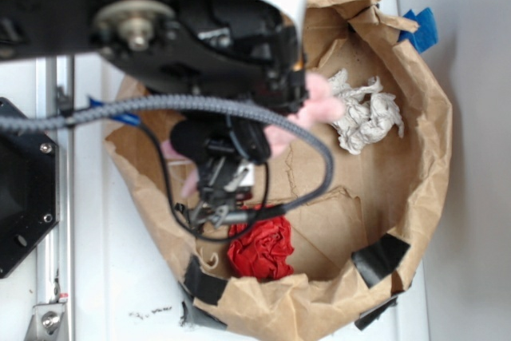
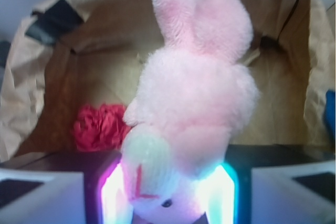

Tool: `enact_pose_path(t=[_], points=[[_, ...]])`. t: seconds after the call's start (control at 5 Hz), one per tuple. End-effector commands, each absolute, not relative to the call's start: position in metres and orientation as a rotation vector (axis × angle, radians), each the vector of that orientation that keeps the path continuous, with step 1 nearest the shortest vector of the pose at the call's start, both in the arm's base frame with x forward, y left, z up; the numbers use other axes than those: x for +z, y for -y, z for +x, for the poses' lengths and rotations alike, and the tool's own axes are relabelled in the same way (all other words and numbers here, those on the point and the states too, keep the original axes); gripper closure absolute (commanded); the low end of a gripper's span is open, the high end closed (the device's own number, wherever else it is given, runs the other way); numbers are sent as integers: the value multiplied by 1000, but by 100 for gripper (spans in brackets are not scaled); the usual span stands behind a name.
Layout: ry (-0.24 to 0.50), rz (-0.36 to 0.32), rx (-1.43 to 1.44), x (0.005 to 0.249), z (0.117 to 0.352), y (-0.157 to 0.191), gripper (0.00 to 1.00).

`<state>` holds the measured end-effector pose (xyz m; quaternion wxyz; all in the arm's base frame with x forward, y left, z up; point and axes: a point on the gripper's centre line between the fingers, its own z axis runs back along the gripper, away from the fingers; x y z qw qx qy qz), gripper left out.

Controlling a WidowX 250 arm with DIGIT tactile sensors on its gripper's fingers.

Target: Grab the pink bunny.

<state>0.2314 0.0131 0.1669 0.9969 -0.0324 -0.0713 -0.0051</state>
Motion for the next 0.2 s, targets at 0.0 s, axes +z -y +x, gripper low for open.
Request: enact_pose_path(t=[0.0], points=[[198, -33, 32, 182, 240, -20, 100]])
